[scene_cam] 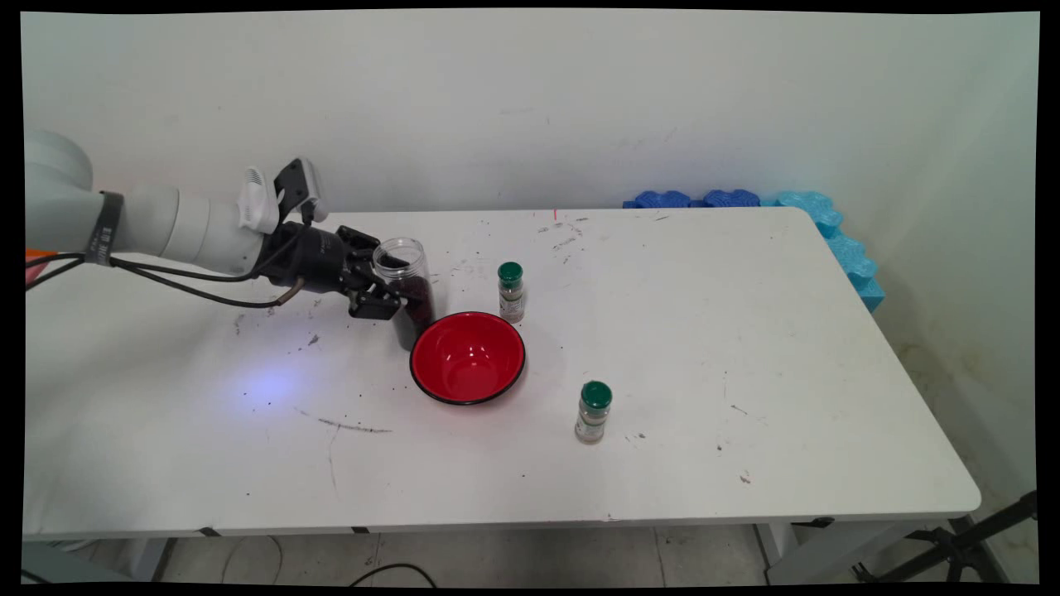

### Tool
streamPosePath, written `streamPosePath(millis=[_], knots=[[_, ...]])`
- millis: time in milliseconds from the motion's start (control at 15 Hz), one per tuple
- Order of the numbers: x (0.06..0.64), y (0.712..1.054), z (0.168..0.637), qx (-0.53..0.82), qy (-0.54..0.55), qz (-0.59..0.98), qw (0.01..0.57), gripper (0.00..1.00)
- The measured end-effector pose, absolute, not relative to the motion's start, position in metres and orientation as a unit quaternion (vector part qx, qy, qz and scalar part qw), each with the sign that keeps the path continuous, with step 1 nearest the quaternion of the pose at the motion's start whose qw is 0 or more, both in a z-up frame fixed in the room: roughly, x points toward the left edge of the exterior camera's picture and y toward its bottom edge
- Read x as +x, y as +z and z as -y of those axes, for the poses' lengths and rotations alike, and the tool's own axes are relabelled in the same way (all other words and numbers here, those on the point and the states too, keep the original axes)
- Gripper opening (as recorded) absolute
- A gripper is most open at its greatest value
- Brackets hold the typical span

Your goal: Pour the black seasoning powder in the red bowl

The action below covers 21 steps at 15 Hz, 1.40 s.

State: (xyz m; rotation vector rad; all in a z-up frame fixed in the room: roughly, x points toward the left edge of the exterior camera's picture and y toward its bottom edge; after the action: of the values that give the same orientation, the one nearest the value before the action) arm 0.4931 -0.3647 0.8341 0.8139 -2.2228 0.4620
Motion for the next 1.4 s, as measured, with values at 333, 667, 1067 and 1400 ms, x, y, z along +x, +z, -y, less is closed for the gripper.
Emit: streamPosePath(millis=[333,667,1067,1400], knots=[[0.495,0.837,0.366,0.311,0.185,0.863,0.354,0.00],[0.510,0.855,0.356,0.315,0.191,0.865,0.341,0.00],[0.534,0.896,0.318,0.313,0.176,0.876,0.324,0.00],[0.540,0.935,0.276,0.297,0.135,0.889,0.321,0.00]])
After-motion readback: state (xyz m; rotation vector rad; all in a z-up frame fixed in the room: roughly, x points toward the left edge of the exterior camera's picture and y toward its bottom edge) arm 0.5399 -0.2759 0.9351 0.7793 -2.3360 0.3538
